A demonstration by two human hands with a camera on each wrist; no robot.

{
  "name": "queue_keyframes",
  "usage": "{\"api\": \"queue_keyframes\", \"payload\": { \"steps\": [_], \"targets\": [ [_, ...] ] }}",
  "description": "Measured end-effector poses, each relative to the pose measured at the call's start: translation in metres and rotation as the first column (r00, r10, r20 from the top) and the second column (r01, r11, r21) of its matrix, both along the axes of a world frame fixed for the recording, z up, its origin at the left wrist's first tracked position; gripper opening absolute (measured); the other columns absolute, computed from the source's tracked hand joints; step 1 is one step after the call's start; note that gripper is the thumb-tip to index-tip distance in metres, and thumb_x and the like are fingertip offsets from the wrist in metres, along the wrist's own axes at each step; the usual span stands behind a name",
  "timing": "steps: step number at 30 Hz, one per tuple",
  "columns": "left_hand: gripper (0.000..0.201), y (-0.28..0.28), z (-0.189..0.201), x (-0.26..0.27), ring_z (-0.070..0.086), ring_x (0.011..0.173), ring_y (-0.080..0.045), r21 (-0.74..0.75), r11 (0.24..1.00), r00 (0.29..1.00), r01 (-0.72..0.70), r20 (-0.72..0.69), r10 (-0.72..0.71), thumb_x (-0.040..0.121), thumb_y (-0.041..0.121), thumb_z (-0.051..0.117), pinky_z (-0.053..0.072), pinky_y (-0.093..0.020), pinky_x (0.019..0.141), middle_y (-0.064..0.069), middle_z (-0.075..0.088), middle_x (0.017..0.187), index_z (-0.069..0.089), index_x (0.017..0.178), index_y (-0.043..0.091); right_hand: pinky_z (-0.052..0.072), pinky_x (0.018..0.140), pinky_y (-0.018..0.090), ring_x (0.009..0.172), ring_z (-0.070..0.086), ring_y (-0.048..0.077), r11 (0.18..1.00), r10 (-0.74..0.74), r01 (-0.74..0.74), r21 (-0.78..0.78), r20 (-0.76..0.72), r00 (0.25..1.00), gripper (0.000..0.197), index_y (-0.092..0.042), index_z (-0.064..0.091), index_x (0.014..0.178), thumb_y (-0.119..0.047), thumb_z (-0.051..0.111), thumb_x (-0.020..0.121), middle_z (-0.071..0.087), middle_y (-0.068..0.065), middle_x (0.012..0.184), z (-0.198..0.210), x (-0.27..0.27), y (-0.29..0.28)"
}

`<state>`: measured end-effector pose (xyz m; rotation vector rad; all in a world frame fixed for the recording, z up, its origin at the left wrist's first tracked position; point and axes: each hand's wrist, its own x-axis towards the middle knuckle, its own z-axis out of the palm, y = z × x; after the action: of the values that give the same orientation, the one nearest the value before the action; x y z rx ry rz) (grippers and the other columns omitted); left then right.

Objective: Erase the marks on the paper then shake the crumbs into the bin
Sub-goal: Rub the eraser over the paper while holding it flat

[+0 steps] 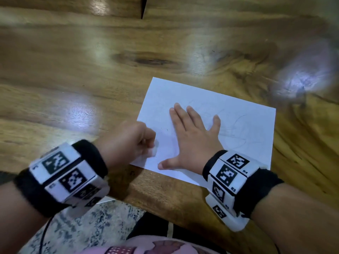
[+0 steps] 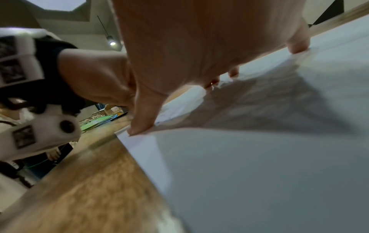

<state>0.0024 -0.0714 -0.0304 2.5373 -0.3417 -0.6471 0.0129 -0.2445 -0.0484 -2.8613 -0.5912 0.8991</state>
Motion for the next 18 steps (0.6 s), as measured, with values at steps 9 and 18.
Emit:
{"api": "queue_keyframes", "payload": {
  "steps": [9, 18],
  "targets": [
    [0.02, 0.006, 0.001, 0.014, 0.048, 0.056, 0.001, -0.005, 0.992, 0.989, -0.129, 0.07, 0.129, 0.071, 0.018, 0.073, 0.031, -0.006, 0.05, 0.007, 0.058, 0.061, 0.058, 0.059, 0.022, -0.007, 0.105, 0.069, 0.141, -0.025, 0.013, 1.0, 0.002, -0.002, -0.002, 0.009, 1.0, 0.132, -0.023, -0.026, 0.145, -0.084, 0.054, 0.06, -0.032, -0.013, 0.152, -0.001, 0.0, 0.0],
    [0.006, 0.001, 0.005, 0.031, 0.049, 0.065, -0.017, 0.053, 0.983, 0.976, -0.177, 0.138, 0.168, 0.073, 0.016, 0.07, 0.03, -0.013, 0.051, -0.001, 0.057, 0.068, 0.064, 0.073, 0.013, -0.005, 0.105, 0.069, 0.141, -0.025, 0.013, 1.0, 0.004, -0.004, -0.012, -0.002, 1.0, 0.132, -0.024, -0.026, 0.145, -0.084, 0.055, 0.06, -0.032, -0.013, 0.152, 0.001, 0.001, 0.001]
  ]
}}
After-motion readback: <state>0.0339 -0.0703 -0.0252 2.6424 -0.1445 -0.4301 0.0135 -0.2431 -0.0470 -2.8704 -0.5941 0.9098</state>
